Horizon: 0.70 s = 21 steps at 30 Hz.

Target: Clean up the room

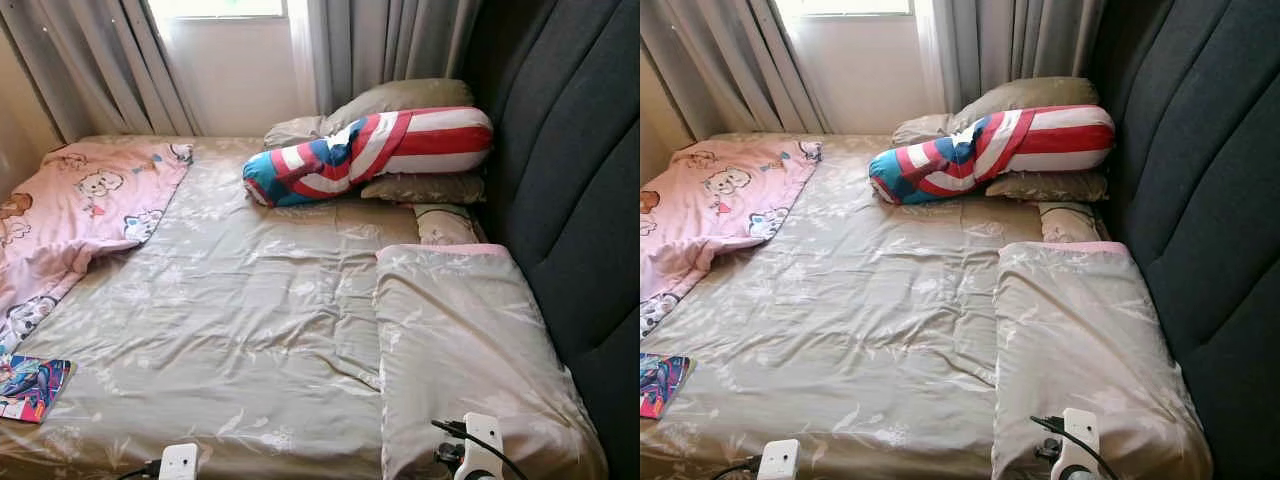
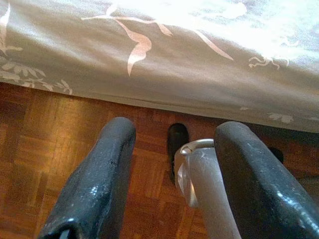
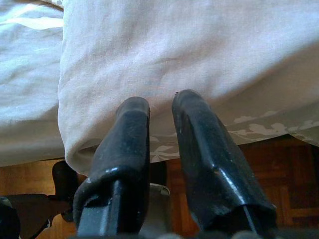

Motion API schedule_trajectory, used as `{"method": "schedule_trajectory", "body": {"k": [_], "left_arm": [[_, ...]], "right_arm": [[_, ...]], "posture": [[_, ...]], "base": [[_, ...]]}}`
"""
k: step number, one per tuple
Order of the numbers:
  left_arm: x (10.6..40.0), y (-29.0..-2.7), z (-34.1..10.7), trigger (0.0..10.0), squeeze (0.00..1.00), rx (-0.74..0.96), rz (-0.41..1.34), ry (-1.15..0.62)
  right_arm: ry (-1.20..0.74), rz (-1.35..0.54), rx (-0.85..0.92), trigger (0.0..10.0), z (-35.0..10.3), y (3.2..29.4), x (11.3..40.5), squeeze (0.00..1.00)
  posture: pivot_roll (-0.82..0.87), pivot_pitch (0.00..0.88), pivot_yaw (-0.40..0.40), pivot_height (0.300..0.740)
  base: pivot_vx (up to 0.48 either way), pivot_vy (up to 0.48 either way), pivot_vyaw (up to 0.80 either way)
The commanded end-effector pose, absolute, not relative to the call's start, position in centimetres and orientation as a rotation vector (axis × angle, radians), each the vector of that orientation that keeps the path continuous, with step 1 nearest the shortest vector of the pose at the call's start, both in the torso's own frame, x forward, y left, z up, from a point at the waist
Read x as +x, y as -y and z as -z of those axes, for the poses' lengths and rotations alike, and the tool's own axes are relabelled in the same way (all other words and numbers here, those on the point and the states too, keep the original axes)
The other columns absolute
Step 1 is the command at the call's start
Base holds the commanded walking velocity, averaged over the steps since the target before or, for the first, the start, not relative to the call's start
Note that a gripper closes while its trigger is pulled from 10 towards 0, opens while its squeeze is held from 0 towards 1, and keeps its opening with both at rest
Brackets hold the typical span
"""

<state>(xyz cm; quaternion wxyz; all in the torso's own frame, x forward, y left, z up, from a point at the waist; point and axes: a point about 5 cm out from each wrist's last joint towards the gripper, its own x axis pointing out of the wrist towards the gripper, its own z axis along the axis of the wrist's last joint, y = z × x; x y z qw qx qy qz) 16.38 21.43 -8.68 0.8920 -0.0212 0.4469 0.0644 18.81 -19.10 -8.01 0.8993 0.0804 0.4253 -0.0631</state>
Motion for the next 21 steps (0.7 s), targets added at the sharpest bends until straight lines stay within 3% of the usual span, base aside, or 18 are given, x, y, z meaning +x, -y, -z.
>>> {"method": "schedule_trajectory", "body": {"k": [1,11,21], "left_arm": [[16.3,-21.6,8.7,10.0,0.0,-0.03,-0.136,-0.942],[17.2,-20.8,8.5,10.0,0.0,-0.025,-0.124,-0.937],[16.9,-22.2,8.3,10.0,0.0,-0.012,-0.13,-0.927]], "right_arm": [[-0.897,0.123,0.154,10.0,8.2,19.0,18.4,0.0],[-0.897,0.105,0.145,10.0,8.4,19.0,18.0,0.0],[-0.91,0.114,0.15,10.0,8.6,18.9,17.5,0.0]], "posture": [[-0.04,0.0,0.008,0.74],[-0.03,0.0,0.01,0.74],[-0.04,0.0,0.019,0.74]], "base": [[0.0,0.0,0.0],[0.0,0.242,0.61],[0.0,0.344,0.0]]}}
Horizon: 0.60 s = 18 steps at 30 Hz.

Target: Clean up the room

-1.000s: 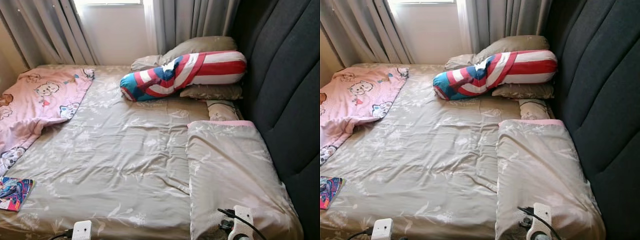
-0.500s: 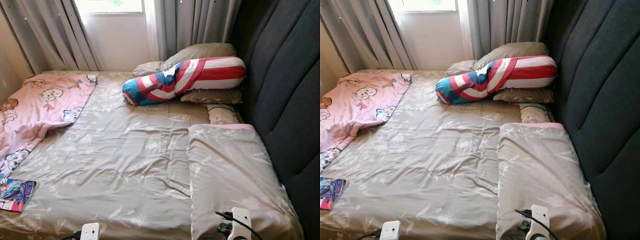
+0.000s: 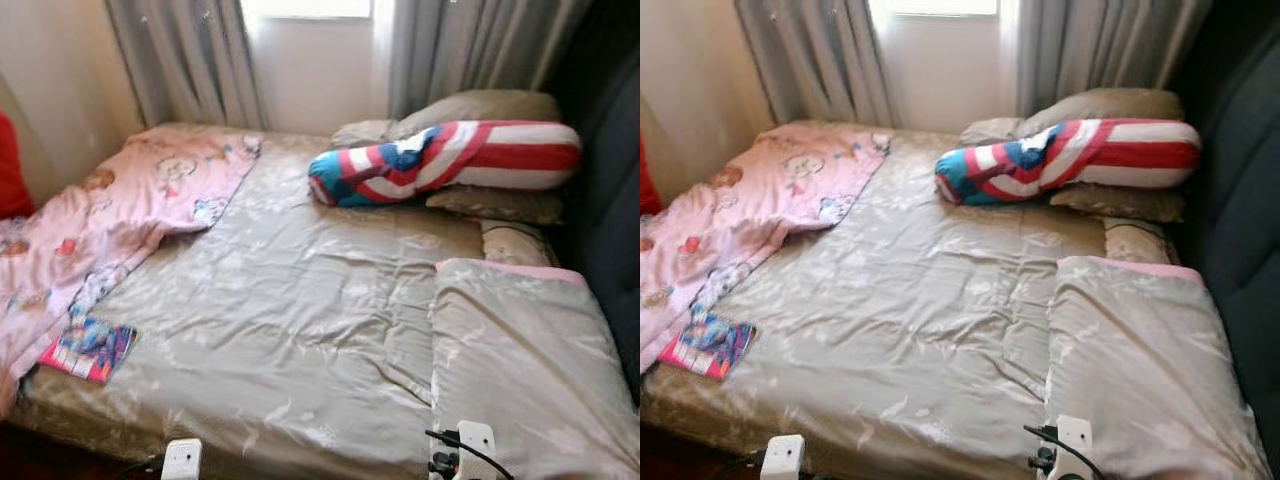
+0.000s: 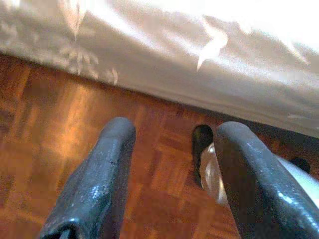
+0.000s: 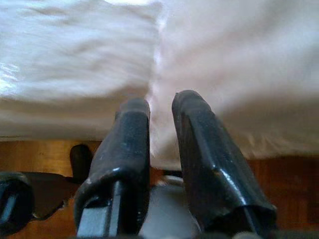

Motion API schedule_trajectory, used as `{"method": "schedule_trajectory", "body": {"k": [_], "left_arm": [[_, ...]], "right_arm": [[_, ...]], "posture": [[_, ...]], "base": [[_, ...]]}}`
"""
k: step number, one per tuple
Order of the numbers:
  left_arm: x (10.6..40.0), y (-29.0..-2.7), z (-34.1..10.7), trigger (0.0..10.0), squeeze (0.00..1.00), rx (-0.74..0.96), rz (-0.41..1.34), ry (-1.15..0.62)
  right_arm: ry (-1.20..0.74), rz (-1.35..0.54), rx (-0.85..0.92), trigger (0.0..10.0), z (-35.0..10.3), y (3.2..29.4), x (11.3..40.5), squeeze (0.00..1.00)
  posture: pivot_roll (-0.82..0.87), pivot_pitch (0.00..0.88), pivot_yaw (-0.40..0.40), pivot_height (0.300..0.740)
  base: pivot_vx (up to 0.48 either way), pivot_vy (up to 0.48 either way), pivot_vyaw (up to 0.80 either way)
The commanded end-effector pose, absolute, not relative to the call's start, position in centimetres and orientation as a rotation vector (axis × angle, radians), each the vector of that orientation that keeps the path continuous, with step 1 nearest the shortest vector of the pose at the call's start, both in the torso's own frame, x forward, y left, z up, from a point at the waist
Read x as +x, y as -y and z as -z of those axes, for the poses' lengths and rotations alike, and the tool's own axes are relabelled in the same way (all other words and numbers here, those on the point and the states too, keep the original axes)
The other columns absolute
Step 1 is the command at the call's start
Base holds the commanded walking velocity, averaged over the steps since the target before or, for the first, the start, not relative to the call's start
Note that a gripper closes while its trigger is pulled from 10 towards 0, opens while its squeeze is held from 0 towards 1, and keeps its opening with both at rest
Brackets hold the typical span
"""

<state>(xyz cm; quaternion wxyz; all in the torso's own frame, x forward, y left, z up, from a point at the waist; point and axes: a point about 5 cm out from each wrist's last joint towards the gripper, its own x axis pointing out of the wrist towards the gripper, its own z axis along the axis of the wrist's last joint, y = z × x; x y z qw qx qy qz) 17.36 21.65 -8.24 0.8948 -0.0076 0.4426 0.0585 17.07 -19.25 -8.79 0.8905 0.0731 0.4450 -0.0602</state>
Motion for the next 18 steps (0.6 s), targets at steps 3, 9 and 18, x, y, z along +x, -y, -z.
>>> {"method": "schedule_trajectory", "body": {"k": [3,9,18], "left_arm": [[16.6,-22.9,8.3,10.0,0.0,-0.01,-0.133,-0.927],[16.6,-23.1,8.2,10.0,0.0,-0.007,-0.134,-0.926],[17.1,-21.8,8.3,10.0,0.0,-0.006,-0.119,-0.924]], "right_arm": [[-0.912,0.115,0.152,10.0,8.7,18.8,17.5,0.0],[-0.913,0.109,0.147,10.0,8.7,18.7,17.5,0.0],[-0.899,0.096,0.144,10.0,8.6,18.4,17.7,0.0]], "posture": [[-0.04,0.0,0.021,0.74],[-0.03,0.0,0.024,0.74],[-0.03,0.0,0.028,0.74]], "base": [[0.0,0.34,0.0],[0.0,0.48,0.0],[0.0,0.48,0.36]]}}
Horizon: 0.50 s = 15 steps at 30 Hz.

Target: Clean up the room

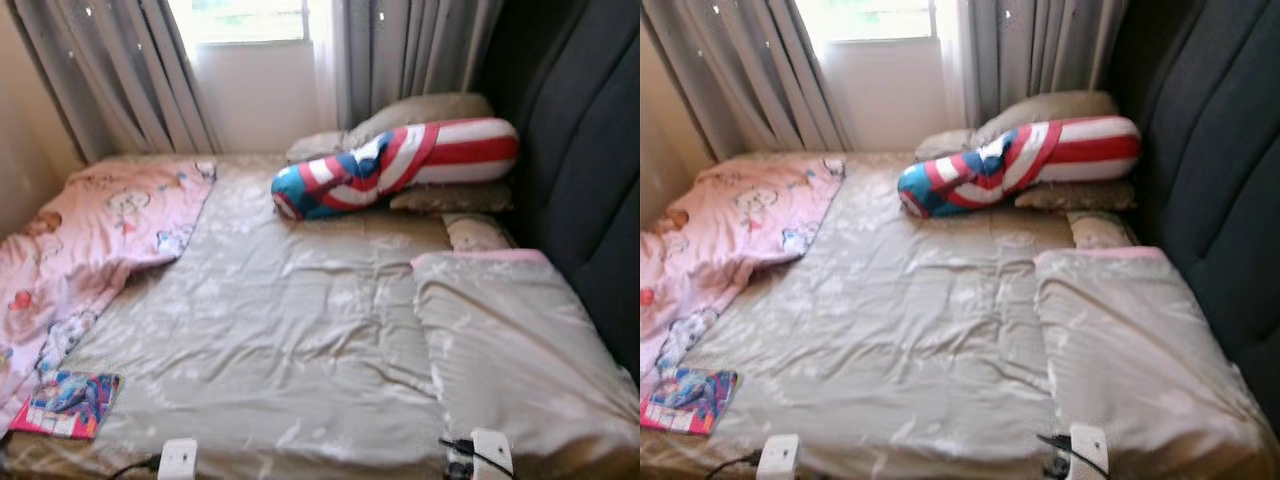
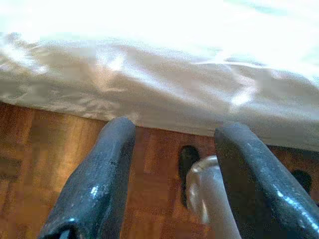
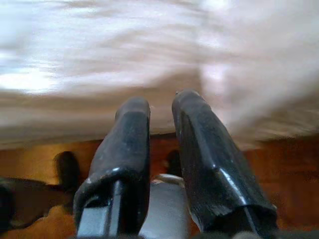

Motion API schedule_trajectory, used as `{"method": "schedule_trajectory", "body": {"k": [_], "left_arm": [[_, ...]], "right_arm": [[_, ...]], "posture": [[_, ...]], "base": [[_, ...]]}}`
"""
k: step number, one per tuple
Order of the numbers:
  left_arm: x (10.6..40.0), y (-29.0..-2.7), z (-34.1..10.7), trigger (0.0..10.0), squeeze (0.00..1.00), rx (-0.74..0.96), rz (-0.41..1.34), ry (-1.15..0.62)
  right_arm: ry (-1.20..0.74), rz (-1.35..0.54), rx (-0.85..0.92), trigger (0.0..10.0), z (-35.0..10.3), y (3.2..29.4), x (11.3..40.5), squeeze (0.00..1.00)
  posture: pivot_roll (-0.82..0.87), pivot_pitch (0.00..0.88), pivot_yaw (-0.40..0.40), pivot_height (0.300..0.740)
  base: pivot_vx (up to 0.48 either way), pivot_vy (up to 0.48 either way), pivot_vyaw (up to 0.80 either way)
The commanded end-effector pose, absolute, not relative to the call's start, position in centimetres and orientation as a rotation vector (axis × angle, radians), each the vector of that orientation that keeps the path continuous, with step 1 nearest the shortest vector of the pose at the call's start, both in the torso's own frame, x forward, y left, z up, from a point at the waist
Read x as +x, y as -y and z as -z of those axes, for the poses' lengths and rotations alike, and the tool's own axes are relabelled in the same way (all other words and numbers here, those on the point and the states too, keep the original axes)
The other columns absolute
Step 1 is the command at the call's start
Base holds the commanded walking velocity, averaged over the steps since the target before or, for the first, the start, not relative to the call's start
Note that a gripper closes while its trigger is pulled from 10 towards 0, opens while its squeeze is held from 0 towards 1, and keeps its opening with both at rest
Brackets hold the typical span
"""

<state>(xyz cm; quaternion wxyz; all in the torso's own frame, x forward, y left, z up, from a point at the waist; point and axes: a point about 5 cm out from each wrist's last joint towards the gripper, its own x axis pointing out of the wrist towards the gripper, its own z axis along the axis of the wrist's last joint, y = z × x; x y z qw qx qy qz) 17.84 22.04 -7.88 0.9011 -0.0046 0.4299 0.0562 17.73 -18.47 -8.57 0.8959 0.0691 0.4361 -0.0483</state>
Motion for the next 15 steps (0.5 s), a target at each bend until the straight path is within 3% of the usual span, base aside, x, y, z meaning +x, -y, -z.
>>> {"method": "schedule_trajectory", "body": {"k": [1,13,15], "left_arm": [[17.1,-21.85,8.31,10.0,0.0,-0.006,-0.119,-0.924],[17.87,-21.54,8.02,10.0,0.0,-0.001,-0.112,-0.904],[17.93,-21.56,7.98,10.0,0.0,-0.003,-0.114,-0.901]], "right_arm": [[-0.899,0.096,0.144,10.0,8.55,18.43,17.74,0.0],[-0.898,0.093,0.134,10.0,8.51,18.4,17.85,0.0],[-0.898,0.091,0.137,10.0,8.49,18.34,17.91,0.0]], "posture": [[-0.03,0.0,0.028,0.74],[-0.03,0.0,0.03,0.74],[-0.03,0.0,0.031,0.74]], "base": [[0.0,0.48,0.8],[0.0,0.48,0.0],[0.0,0.48,0.8]]}}
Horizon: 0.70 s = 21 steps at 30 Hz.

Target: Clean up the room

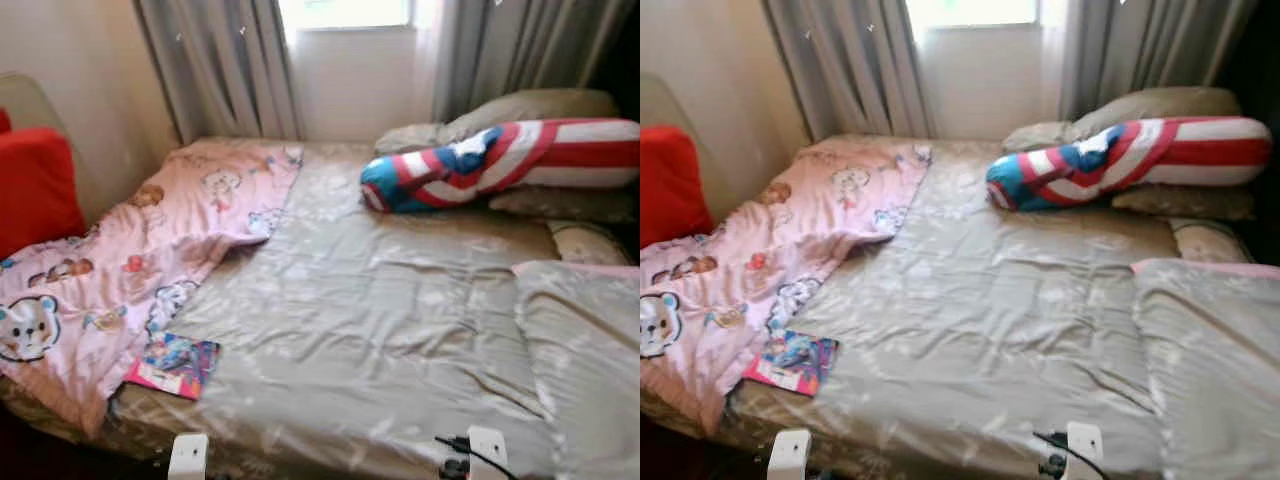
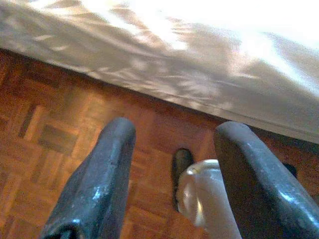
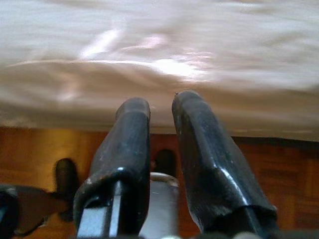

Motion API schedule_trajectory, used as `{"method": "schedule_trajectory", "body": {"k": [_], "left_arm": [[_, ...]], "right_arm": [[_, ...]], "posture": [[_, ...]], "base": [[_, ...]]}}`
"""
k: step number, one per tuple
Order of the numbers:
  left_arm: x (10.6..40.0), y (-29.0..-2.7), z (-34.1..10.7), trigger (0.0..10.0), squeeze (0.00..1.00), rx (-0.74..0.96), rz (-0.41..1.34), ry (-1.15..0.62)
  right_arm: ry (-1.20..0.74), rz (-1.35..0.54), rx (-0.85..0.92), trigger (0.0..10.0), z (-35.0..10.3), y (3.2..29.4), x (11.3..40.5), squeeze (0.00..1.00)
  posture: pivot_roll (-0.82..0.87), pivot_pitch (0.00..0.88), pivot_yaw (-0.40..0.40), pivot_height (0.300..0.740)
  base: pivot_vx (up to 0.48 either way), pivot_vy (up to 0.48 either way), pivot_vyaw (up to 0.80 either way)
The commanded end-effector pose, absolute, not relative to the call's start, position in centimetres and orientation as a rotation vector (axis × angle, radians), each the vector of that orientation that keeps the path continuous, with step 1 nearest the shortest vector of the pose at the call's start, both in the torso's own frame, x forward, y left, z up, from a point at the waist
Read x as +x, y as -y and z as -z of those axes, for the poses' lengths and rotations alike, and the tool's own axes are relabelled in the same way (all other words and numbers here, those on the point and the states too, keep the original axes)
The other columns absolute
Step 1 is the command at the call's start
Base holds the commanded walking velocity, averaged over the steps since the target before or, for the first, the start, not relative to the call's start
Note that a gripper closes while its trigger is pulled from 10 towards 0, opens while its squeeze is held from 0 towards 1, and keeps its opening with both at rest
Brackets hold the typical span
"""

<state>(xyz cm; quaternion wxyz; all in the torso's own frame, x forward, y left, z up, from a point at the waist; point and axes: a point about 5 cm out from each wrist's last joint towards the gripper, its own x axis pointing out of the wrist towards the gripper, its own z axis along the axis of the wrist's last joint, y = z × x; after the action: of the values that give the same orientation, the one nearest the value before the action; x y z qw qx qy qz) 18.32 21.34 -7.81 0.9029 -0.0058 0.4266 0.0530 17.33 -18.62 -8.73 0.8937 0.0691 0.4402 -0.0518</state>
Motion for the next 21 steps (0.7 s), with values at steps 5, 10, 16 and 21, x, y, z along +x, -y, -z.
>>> {"method": "schedule_trajectory", "body": {"k": [5,10,16,21], "left_arm": [[17.6,-21.8,8.1,10.0,0.0,-0.002,-0.119,-0.907],[16.7,-22.4,8.3,10.0,0.0,-0.004,-0.129,-0.923],[16.4,-22.8,8.4,10.0,0.0,-0.007,-0.141,-0.929],[17.3,-22.7,8.0,10.0,0.0,-0.007,-0.139,-0.913]], "right_arm": [[-0.895,0.11,0.157,10.0,8.5,18.3,18.0,0.0],[-0.903,0.121,0.157,10.0,8.5,18.4,17.9,0.0],[-0.881,0.134,0.164,10.0,8.4,18.6,18.1,0.0],[-0.877,0.129,0.165,10.0,8.3,18.6,18.3,0.0]], "posture": [[-0.03,0.0,0.033,0.74],[-0.02,0.0,0.03,0.74],[-0.02,0.0,0.028,0.74],[-0.02,0.0,0.028,0.74]], "base": [[0.0,0.48,0.45],[0.0,0.48,0.0],[0.0,0.48,0.0],[0.0,0.48,0.0]]}}
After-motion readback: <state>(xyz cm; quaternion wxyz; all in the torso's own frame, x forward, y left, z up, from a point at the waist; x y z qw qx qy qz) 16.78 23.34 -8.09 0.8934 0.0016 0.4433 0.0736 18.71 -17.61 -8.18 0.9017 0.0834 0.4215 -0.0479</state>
